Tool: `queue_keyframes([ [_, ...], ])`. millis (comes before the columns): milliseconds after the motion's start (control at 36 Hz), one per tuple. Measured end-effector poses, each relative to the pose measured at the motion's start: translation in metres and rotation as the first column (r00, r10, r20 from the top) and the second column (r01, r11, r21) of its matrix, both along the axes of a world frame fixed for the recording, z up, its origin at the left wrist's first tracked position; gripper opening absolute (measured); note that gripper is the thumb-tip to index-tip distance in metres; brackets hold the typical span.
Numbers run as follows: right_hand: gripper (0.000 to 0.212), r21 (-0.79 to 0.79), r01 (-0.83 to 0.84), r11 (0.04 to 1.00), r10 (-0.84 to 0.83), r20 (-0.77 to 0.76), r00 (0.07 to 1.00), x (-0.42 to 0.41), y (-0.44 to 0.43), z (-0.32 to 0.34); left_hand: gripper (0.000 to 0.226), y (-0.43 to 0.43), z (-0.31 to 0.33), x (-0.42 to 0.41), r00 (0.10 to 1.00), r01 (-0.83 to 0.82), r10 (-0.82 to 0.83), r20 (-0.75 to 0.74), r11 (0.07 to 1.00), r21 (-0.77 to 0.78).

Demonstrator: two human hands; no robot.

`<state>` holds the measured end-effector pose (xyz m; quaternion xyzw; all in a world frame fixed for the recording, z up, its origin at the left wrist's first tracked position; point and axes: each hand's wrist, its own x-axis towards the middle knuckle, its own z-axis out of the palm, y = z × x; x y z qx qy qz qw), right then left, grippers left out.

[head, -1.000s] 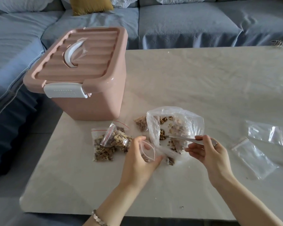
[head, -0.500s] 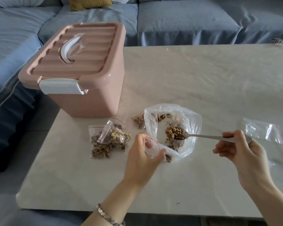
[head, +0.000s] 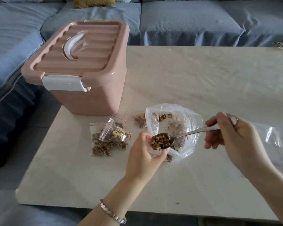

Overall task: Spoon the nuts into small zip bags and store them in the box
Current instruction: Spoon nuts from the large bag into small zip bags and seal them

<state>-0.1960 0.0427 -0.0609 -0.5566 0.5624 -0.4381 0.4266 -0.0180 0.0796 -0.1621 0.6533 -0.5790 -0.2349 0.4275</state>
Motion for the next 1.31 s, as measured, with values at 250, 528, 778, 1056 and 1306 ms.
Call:
queue_keyframes([
  [250, 0.025, -0.333, -0.387, 0.860, 0.188, -0.498, 0.846, 0.020, 0.016, 0.021, 0.038, -0.003, -0.005, -0.001, 1.000, -0.015, 0.015, 0.005, 1.000, -0.004],
  [528, 0.020, -0.357, -0.504, 0.786, 0.207, -0.617, 0.759, 0.028, 0.022, 0.019, 0.033, -0.002, -0.006, -0.001, 1.000, 0.008, -0.007, 0.011, 0.998, -0.064],
  [778, 0.034, -0.327, -0.543, 0.774, 0.280, -0.592, 0.756, 0.031, 0.029, 0.013, 0.036, 0.001, 0.001, 0.000, 0.989, -0.004, 0.003, -0.145, 1.000, -0.009],
  [1056, 0.023, -0.462, -0.102, 0.881, -0.013, -0.239, 0.971, -0.006, 0.016, 0.015, 0.041, 0.001, 0.004, 0.005, 0.957, -0.105, 0.106, -0.271, 0.994, 0.019],
  [1306, 0.024, -0.171, 0.160, 0.972, -0.185, -0.144, 0.972, -0.009, -0.014, -0.057, 0.034, -0.001, 0.022, 0.013, 0.994, -0.007, 0.020, -0.111, 0.994, 0.111],
])
